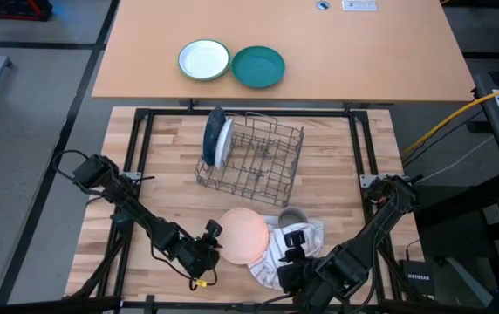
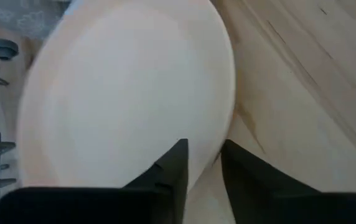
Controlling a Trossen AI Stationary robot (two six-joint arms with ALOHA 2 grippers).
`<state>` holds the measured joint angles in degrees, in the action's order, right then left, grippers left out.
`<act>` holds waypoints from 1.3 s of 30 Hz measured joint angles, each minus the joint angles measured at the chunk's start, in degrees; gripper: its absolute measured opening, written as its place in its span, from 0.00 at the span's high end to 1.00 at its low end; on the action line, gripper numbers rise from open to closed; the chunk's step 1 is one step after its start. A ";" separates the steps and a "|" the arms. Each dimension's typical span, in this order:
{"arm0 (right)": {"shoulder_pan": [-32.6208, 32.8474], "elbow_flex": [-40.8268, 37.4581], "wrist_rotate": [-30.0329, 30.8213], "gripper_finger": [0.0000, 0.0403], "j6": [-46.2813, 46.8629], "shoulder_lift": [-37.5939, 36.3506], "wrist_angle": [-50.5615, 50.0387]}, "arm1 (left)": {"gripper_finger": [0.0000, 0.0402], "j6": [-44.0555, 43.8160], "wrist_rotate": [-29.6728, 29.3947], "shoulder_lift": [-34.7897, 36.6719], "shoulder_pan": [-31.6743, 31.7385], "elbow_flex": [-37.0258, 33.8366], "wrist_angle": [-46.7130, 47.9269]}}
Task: Sort dishes
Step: Put the light orange plate into the dish rack
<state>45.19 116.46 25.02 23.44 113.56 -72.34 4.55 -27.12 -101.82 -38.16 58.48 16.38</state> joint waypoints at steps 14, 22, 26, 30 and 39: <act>0.02 0.00 3.51 0.69 -9.50 0.00 3.01 | 0.99 -9.29 0.15 0.04 -1.62 0.06 -2.69; -1.49 0.00 -0.58 0.69 -21.27 2.46 5.51 | 0.99 -11.42 -0.06 0.15 -3.53 5.09 -3.90; -3.70 0.00 -6.21 0.69 -26.40 4.91 5.45 | 1.00 -11.75 -0.10 0.17 -4.08 7.97 -3.76; -6.45 0.00 -7.73 0.69 -31.23 6.43 5.48 | 1.00 -11.65 0.18 0.17 -4.55 10.07 -3.63; -11.10 0.00 -15.39 0.69 -32.94 6.67 6.83 | 1.00 -11.69 1.03 0.20 -4.53 10.64 -3.37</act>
<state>34.09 116.46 9.62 -9.50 120.22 -65.52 -7.14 -26.09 -101.62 -42.70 69.12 13.02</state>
